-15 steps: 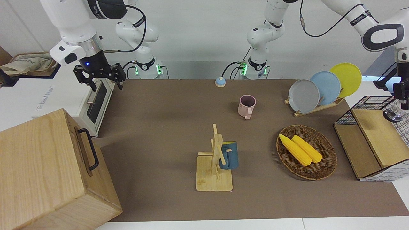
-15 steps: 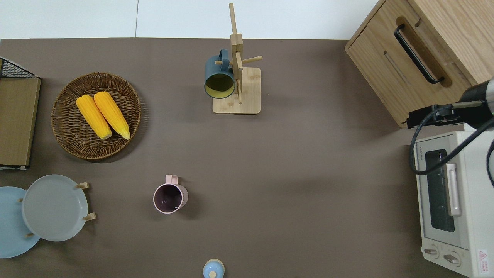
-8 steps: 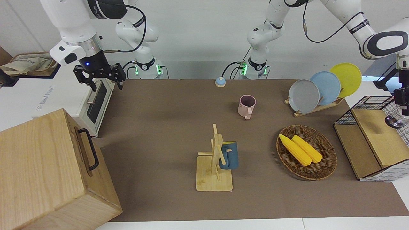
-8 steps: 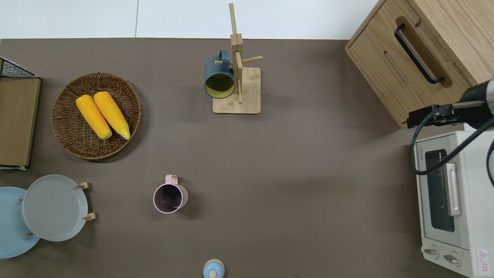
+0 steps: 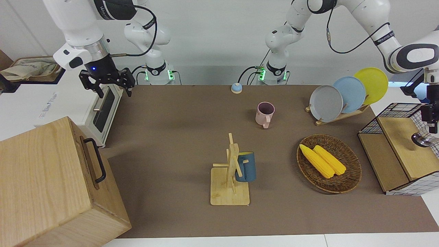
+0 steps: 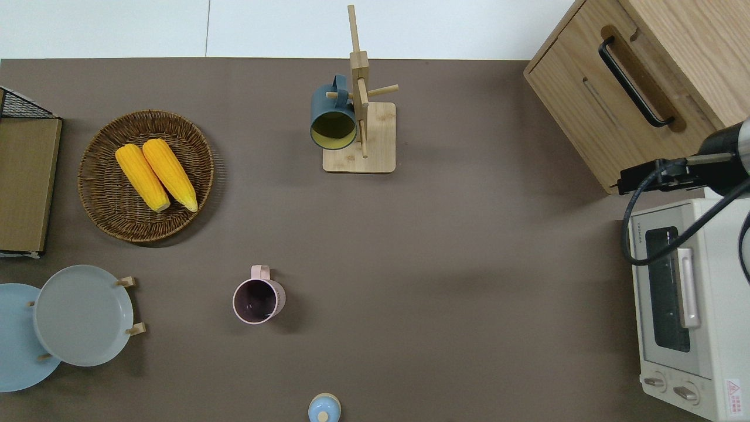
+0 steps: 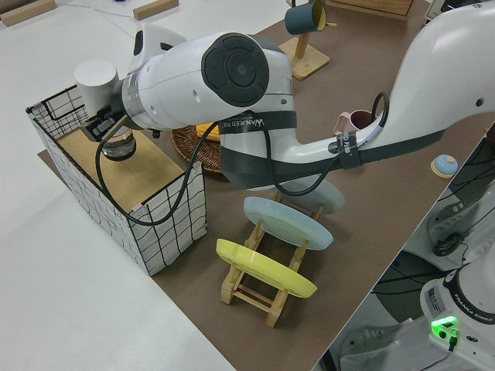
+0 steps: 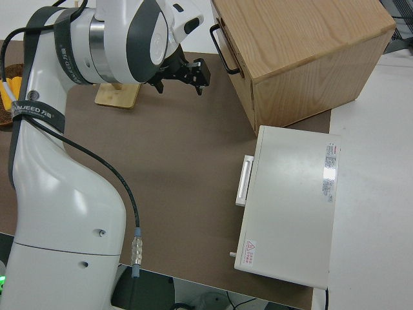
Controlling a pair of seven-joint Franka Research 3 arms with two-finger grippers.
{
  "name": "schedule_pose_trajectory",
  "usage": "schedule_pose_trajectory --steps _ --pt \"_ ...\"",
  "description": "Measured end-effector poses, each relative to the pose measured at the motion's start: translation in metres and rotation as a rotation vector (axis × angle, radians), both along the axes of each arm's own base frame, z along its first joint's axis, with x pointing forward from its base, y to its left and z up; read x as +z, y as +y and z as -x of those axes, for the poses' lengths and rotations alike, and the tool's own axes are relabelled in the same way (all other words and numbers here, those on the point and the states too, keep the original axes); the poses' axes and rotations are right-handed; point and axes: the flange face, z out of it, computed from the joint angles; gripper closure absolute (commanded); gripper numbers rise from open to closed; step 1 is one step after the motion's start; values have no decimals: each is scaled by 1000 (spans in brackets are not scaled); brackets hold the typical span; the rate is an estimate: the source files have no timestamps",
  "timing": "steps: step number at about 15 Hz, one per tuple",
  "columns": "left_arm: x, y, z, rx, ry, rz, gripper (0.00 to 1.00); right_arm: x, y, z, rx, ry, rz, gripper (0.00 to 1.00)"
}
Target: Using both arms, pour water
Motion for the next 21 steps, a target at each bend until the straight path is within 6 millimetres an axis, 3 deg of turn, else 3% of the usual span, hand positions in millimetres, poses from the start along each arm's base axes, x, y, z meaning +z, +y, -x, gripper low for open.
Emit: schedule_pose_trajectory --steps 5,9,11,13,15,21 --pt "-18 8 -1 -4 14 5 1000 0 0 0 0 0 0 9" --pt "-34 9 -4 -9 25 16 804 0 0 0 0 0 0 9" --pt "-34 9 -5 -16 23 7 506 0 0 0 0 0 0 9" --pt "-34 9 -6 -19 22 3 407 0 0 0 0 0 0 9" --pt "-34 9 -6 -21 22 1 13 0 0 0 0 0 0 9" --pt "-33 8 -8 -24 19 2 2 0 0 0 0 0 0 9"
